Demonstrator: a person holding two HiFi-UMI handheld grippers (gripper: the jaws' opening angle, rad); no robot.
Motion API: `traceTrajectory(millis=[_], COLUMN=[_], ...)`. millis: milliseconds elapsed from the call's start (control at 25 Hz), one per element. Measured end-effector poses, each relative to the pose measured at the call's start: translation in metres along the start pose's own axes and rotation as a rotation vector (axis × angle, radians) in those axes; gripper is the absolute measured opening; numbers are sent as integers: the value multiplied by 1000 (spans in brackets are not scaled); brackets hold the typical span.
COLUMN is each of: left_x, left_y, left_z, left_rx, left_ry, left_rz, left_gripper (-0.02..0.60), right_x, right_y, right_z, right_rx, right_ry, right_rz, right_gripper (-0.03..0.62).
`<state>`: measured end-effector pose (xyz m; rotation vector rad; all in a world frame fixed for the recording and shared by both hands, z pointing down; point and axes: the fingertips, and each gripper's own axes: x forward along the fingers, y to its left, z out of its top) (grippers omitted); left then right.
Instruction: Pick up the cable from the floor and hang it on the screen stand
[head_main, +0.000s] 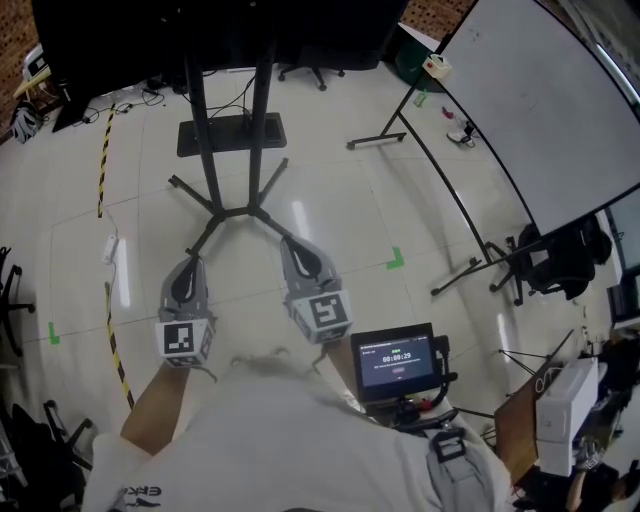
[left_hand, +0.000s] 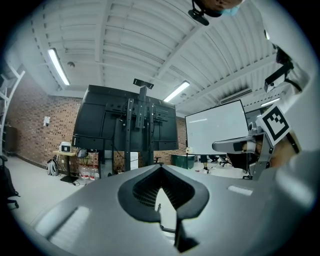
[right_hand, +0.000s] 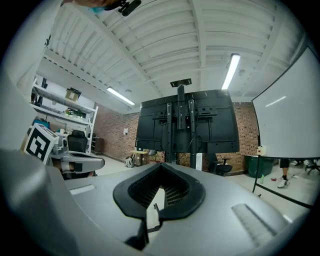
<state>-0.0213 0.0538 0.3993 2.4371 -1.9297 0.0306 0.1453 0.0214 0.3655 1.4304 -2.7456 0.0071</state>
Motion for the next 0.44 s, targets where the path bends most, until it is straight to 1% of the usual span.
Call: traceTrajectory(millis=[120, 280, 440], left_x=[1, 2, 2], left_y=[0, 0, 1], left_z=[-1, 2, 1], left_rx=[-2, -8, -6], left_ry=[4, -2, 1], left_rz=[-5, -10, -11], left_gripper=[2, 2, 2], right_x=[-2, -1, 0], right_y=[-2, -3, -2], right_z=[-2, -4, -8], right_rx=[0, -21, -19], right_ry=[9, 11, 19], right_rz=[-14, -13, -9], right_gripper=[11, 11, 11])
